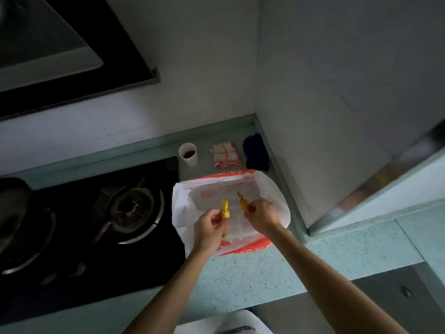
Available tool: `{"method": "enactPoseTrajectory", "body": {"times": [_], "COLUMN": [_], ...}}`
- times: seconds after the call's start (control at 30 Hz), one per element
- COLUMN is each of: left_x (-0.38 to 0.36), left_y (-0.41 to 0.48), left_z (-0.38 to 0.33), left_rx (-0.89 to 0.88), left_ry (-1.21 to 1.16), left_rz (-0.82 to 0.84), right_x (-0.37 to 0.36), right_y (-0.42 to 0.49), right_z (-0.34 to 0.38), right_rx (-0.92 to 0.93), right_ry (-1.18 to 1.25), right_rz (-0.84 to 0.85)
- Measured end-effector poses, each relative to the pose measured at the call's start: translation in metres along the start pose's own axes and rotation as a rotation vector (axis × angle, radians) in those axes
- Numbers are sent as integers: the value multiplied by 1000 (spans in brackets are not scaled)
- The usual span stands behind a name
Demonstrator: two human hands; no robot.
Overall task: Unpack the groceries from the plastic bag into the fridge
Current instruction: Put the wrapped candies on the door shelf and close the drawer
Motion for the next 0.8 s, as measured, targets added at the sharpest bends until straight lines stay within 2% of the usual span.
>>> {"method": "enactPoseTrajectory", "body": {"times": [0.17,0.33,0.43,0.63,0.8], "left_x": [30,55,62,55,48], "left_y": [-41,-113,-177,-294,-380], "left_z": [-33,-58,-61,-51,-51], "left_rx": [-31,-116,-148,-161,-202], "left_ry": [-229,-407,-498,-525,-543], "left_rz": [-138,-176,-142,-5,34], "right_x": [46,82,89,94,98], "right_y": [-54,-154,-217,-334,-415], "right_z": [19,26,12,-10,-24], "right_rx": [121,315,371,461,578], "right_ry": [160,315,390,446,388], "right_rz": [-91,-103,-121,-115,-98]}}
Point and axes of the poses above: each hand's wrist, its own y-axis towards the middle knuckle, its own x-axis out of the back of the hand, z = x × y, the point moved 6 cm from there along y, towards the middle knuckle, and after that the axes turned 3 degrees about -z, right-handed, at the moved point
